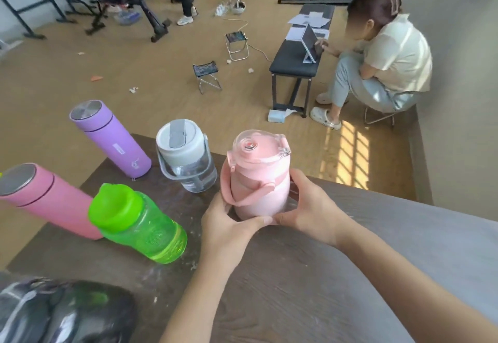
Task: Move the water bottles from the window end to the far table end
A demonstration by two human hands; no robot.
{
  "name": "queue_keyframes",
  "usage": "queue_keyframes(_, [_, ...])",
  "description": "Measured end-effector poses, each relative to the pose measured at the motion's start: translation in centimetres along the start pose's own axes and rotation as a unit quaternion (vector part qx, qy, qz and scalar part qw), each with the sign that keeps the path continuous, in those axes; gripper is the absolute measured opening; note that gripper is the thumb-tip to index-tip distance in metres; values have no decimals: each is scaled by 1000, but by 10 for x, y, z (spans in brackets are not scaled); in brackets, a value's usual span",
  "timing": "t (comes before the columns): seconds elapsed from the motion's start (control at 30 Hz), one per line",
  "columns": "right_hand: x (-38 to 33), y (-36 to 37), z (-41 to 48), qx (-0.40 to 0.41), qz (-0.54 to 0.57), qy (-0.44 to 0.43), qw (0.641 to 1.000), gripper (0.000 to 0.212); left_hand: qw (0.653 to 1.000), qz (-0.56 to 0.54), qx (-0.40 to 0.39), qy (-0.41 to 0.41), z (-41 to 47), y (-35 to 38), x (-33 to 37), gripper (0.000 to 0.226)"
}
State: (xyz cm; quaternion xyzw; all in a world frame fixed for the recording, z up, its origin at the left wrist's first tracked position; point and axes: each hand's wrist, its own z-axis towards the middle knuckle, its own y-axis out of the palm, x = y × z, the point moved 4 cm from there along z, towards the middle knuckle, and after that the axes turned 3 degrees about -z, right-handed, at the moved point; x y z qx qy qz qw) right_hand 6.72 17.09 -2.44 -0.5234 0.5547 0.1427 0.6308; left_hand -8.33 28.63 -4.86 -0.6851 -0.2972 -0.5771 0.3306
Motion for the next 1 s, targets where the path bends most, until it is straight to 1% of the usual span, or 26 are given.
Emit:
queue_keyframes(0.23, [6, 4, 3, -2, 3, 22, 1000, 93, 999, -28, -7, -15, 9, 1, -11, 88])
queue_keyframes(0.47, [16, 2, 7, 2, 5, 25, 1000, 93, 1000, -9, -9, -5, 15, 6, -19, 81])
queue_keyframes(0.57, [17, 3, 6, -1, 2, 22, 1000, 94, 1000, -30, -10, -4, 14, 7, -21, 85])
queue_keyframes(0.67, [18, 4, 6, -5, 3, 25, 1000, 93, 999, -46, -20, -6, 12, 9, -21, 80])
queue_keyframes(0.8, [19, 4, 5, -9, 5, 25, 1000, 94, 998, -61, -25, 2, 11, 9, -20, 91])
queue_keyframes(0.9, [16, 3, 1, -8, 4, 25, 1000, 98, 999, -38, -38, 2, 9, 10, -19, 103])
queue_keyframes(0.93, [18, 3, -1, -8, 20, 22, 1000, 101, 998, -39, -42, 13, 7, 9, -19, 104])
queue_keyframes(1.0, [15, 2, -9, 20, 31, 28, 999, 106, 999, -27, -39, 26, -1, 8, -15, 100])
